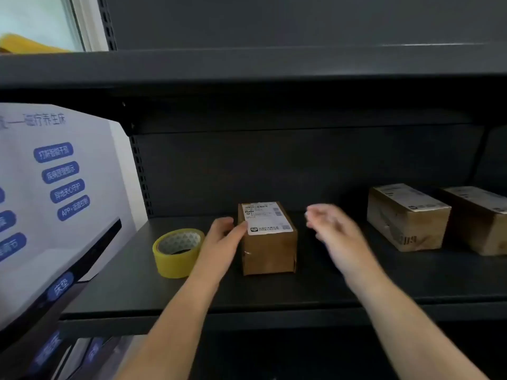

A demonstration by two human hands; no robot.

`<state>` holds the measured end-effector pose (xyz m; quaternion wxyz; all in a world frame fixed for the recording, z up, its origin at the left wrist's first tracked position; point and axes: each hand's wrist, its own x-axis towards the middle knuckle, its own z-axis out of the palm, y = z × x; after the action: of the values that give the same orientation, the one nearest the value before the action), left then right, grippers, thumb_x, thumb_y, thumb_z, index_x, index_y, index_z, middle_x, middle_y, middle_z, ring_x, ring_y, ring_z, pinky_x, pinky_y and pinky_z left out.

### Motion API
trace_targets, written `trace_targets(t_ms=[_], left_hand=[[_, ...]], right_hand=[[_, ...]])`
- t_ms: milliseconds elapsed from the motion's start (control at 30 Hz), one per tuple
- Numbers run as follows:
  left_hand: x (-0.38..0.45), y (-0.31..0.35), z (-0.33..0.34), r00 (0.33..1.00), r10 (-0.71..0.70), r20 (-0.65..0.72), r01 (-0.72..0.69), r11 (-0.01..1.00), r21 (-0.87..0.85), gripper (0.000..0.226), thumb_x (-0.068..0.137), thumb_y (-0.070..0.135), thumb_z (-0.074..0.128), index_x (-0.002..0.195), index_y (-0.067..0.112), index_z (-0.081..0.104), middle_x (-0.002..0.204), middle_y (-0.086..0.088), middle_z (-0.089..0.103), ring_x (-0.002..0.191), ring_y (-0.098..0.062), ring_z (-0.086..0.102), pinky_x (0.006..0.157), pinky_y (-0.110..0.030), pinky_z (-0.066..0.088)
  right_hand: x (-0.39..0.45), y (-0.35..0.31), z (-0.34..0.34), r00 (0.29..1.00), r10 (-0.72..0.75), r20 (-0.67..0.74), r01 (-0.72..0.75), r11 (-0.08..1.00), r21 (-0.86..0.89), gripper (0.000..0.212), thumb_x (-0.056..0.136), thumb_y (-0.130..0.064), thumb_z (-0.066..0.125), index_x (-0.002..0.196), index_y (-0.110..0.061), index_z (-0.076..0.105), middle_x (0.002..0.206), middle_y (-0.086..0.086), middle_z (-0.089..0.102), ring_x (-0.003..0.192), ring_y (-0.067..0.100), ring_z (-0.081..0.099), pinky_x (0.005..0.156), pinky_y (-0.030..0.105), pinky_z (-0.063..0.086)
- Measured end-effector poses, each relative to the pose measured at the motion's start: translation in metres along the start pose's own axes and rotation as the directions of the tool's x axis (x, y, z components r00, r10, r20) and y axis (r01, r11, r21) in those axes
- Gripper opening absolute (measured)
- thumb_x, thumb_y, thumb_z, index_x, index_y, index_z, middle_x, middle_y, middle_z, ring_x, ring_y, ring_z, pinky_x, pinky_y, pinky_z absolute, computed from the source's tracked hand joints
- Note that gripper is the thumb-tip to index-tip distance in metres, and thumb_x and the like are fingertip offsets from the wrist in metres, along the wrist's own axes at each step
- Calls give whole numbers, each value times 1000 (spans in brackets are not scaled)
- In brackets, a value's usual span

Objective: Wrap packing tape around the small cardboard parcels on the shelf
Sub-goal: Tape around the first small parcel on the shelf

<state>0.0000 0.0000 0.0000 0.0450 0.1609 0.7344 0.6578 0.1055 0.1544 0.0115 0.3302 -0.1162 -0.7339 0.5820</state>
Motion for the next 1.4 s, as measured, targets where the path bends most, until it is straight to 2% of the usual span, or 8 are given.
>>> trace_targets(t_ms=[300,567,733,900,1033,1200,1300,1400], left_hand=[[11,-11,19,977,-181,113,202,955,-218,58,86,42,57,135,18,39,106,2,56,85,-7,53,65,-21,40],[7,-21,9,965,-97,243,212,834,-509,32,89,16,55,119,27,53,114,-5,65,107,-23,60,89,-44,51],[-2,-13,9,976,21,216,87,874,-479,42,92,25,50,134,29,44,122,0,61,110,-17,60,84,-36,53],[-12,-3,5,944,88,318,50,914,-402,84,61,56,68,137,35,36,126,5,58,114,-17,57,96,-43,48],[-11,-2,-1,924,0,382,257,742,-620,69,66,28,71,130,18,48,108,-8,71,96,-27,68,81,-48,52],[-8,-12,-5,838,37,545,470,458,-754,101,39,30,91,129,11,50,128,-27,56,113,-48,55,92,-67,39],[-6,-13,-6,824,96,559,471,435,-768,97,47,32,89,132,12,47,130,-28,54,114,-47,55,84,-65,46],[-5,-6,-4,877,72,475,325,639,-697,74,71,44,71,136,22,44,130,-15,58,116,-33,58,92,-56,47]], right_hand=[[15,25,44,923,351,161,-356,935,3,58,89,-60,40,138,-28,42,127,-4,54,103,8,47,86,23,33],[-1,31,45,997,-76,-16,76,997,-16,72,75,-50,69,137,-39,33,138,-14,35,122,2,39,91,16,37],[-16,24,50,905,-404,-130,343,878,-334,96,57,-65,64,138,-34,23,149,-10,18,130,-6,18,89,3,27],[-24,19,55,789,-614,23,521,650,-553,100,58,-62,68,139,-24,23,150,-1,19,132,4,22,101,30,34],[-33,15,51,805,-591,42,586,782,-212,88,73,-63,62,142,-23,25,151,-6,26,139,10,27,109,30,33],[-31,10,41,980,-166,112,119,932,342,96,45,-76,69,129,-43,36,128,-26,48,117,-11,46,86,9,44],[-32,14,43,969,-122,214,25,914,406,98,34,-73,78,117,-32,48,104,-24,67,103,-4,60,76,9,47],[-31,14,48,985,-105,140,39,911,411,95,36,-67,80,119,-38,44,103,-29,64,98,-10,59,73,5,46]])
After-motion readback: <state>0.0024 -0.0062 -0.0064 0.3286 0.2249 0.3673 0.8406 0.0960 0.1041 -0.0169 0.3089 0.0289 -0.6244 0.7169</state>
